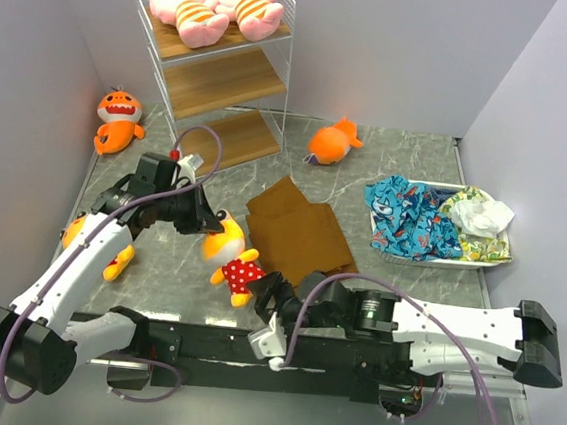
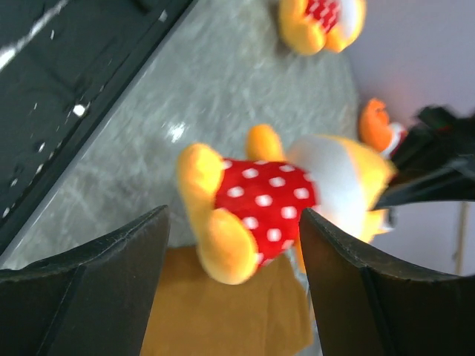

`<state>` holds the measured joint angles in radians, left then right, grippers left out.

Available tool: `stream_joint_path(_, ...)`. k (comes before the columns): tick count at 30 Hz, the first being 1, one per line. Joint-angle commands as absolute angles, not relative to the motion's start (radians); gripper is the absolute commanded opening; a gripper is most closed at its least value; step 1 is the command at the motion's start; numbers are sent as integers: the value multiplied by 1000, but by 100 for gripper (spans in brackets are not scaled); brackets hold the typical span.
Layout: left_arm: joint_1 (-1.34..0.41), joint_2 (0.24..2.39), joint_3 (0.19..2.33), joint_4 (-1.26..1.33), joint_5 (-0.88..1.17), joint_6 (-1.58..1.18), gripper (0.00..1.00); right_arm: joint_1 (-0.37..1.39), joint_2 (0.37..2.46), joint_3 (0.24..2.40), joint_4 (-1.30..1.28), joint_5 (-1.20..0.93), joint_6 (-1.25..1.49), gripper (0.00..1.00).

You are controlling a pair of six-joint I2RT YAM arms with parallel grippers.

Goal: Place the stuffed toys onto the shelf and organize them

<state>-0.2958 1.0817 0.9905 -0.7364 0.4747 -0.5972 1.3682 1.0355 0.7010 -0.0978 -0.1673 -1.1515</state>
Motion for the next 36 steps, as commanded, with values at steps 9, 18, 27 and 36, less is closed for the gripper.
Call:
stream_joint_path(9, -293, 1095, 1051, -756, 587, -577, 1, 1417, 1189, 755, -39, 118, -1275, 74)
stream_joint_path(18, -293, 1089, 1003, -701, 652, -615, 1, 1414, 1265, 736, 108, 173, -1321, 58)
stream_joint_path(27, -291, 1101, 1127, -699, 600, -655, 29, 1307, 1250, 669, 370, 102, -1322, 0)
stream_joint_path(36, -275, 1074, 1338, -712, 283, -712, 85, 1097, 1181, 779, 316, -120, -1384, 0)
